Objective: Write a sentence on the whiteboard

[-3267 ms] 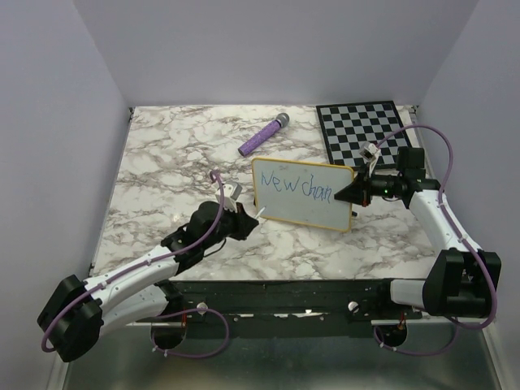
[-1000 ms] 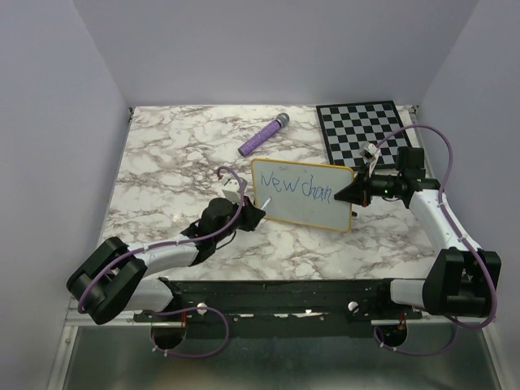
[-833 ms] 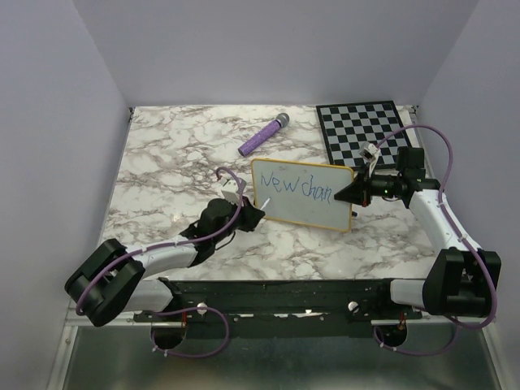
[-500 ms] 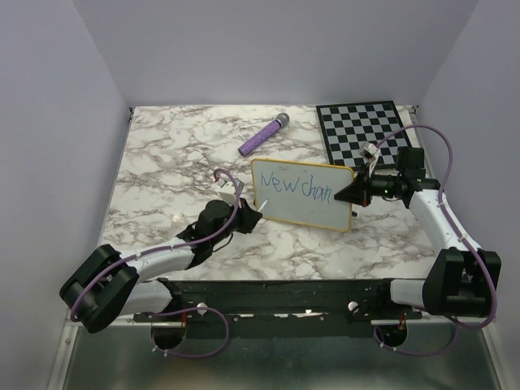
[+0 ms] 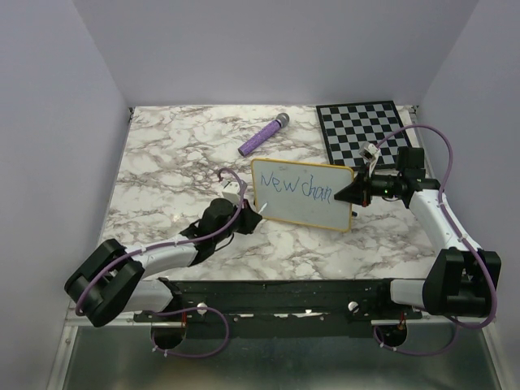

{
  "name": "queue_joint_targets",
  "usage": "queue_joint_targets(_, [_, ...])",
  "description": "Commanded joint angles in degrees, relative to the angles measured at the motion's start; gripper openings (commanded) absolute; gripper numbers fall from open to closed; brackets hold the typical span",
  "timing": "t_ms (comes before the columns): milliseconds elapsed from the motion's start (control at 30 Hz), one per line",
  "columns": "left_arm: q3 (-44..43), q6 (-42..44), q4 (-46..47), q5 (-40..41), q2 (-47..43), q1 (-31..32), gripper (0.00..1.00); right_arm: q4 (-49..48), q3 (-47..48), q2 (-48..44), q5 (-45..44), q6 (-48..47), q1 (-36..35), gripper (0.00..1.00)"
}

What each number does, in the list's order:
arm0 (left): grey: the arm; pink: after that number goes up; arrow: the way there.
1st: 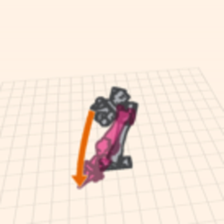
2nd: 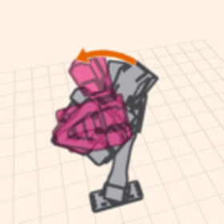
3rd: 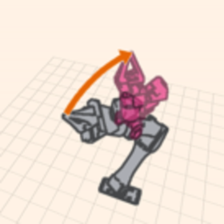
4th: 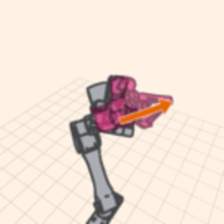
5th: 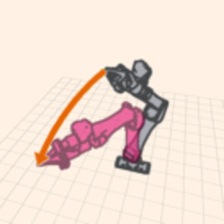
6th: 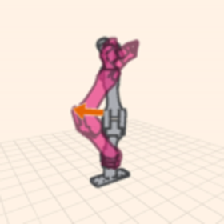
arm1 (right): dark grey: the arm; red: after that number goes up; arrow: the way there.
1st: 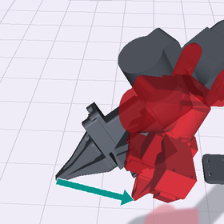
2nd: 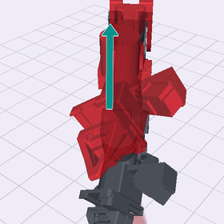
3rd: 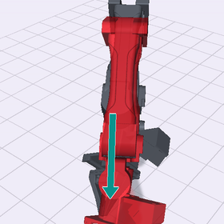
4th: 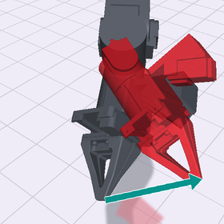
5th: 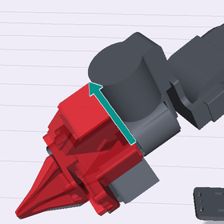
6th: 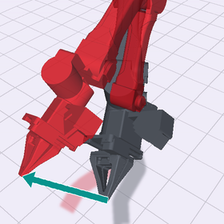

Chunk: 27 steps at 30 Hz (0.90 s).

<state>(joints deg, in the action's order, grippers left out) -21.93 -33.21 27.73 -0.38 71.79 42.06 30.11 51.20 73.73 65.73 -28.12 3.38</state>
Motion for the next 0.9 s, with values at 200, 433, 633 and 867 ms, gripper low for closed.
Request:
queue_joint_targets(200, [-3.0,1.6,0.4,0.6,2.6,-0.7,0.0,1.4,1.0,0.1,0.9,-1.0,-0.1,0.01])
queue_joint_targets(433, [-3.4,1.7,0.8,0.5,3.7,-1.5,0.0,1.4,0.9,0.2,1.0,-0.9,-0.1,0.01])
queue_joint_targets(633, [-3.5,1.5,0.6,0.4,3.9,-2.0,0.0,1.4,0.8,0.4,0.9,-0.9,-0.1,0.01])
queue_joint_targets(867, [-3.2,1.0,-0.2,0.7,3.5,-2.9,0.0,1.4,0.8,0.4,0.9,-0.9,-0.1,0.01])
